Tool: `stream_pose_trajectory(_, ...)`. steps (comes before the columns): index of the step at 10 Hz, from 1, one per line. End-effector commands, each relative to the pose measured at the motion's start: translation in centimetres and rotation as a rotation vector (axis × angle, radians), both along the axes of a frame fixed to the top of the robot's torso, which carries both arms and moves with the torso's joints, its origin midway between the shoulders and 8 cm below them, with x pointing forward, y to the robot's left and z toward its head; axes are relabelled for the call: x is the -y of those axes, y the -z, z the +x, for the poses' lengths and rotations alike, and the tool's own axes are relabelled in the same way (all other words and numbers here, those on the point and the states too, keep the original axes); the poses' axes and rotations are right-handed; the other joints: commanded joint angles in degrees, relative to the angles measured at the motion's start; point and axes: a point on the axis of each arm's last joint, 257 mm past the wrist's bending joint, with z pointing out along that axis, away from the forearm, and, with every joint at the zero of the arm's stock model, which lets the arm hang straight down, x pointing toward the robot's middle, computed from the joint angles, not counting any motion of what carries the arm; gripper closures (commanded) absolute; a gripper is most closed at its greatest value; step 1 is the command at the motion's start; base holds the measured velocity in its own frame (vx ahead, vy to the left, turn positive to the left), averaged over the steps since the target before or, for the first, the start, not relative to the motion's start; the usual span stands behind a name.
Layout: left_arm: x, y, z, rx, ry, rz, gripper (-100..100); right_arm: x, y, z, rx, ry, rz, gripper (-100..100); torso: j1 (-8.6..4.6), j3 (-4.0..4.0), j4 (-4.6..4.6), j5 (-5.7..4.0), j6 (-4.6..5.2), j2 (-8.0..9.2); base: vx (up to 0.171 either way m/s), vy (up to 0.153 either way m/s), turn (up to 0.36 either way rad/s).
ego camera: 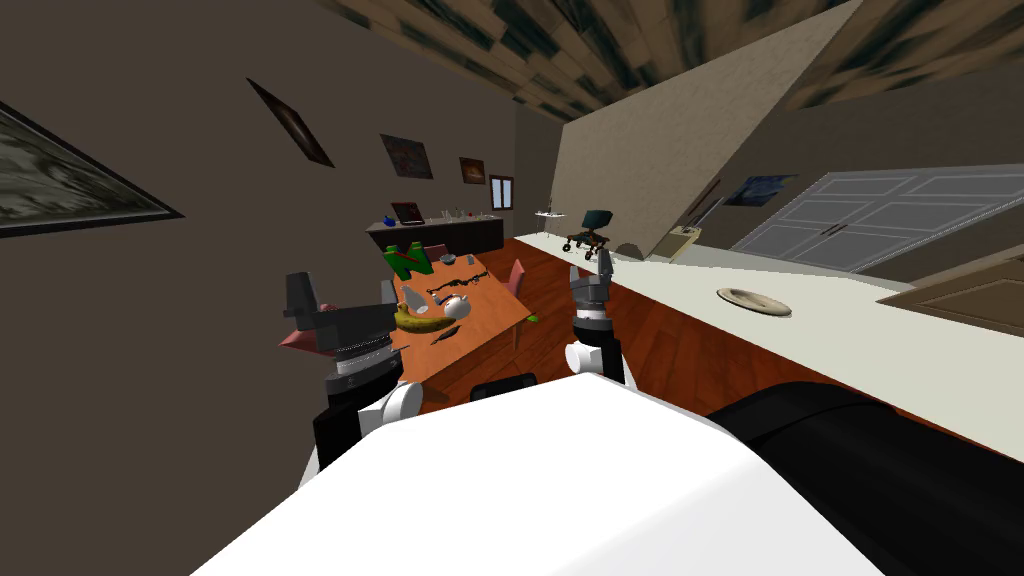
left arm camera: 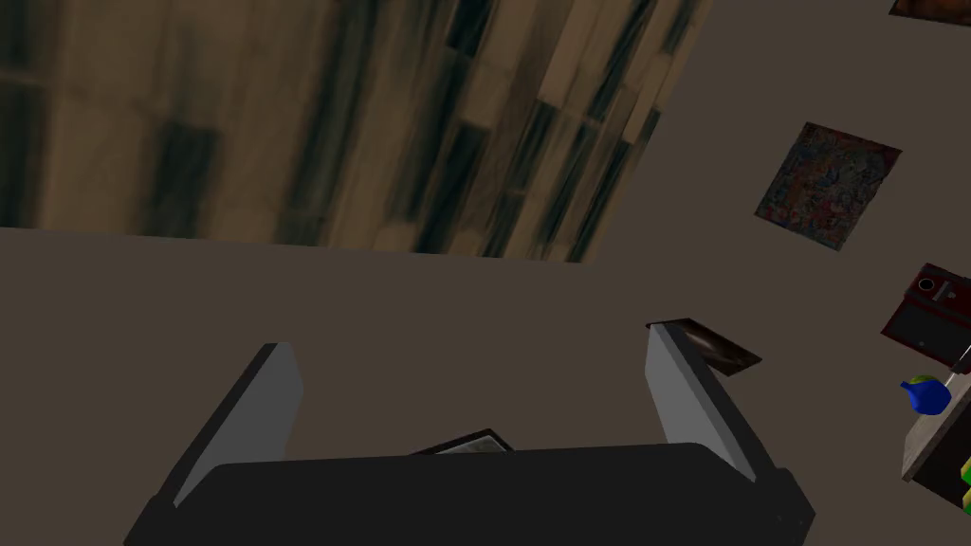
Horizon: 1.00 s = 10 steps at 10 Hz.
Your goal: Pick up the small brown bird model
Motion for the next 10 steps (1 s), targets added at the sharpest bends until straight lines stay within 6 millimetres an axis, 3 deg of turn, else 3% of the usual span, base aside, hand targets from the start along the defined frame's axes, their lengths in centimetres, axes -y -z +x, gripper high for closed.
stream_pose_trajectory(1,0.1,1.0,1.0,-0.037,0.012,0.029,-100,0.0,0.0,0.0,0.0,0.0,0.0,0,0.0,0.0,0.0,0.0,0.0,0.0,-0.017,-0.005,-0.046)
stream_pose_trajectory(4,-0.7,3.3,3.0,-0.114,0.015,0.052,-100,0.0,0.0,0.0,0.0,0.0,0.0,0,0.02,0.07,0.02,0.0,0.0,0.12,-0.036,0.001,-0.057)
stream_pose_trajectory(9,-4.1,8.7,7.4,-0.286,-0.018,0.035,-100,0.0,0.0,0.0,0.0,0.0,0.0,0,0.03,0.14,0.06,0.01,0.01,0.24,-0.066,0.001,-0.079)
stream_pose_trajectory(10,-4.2,9.0,7.5,-0.292,-0.019,0.034,-100,0.0,0.0,0.0,0.0,0.0,0.0,0,0.05,0.15,0.06,0.01,0.01,0.26,-0.055,0.005,-0.029)
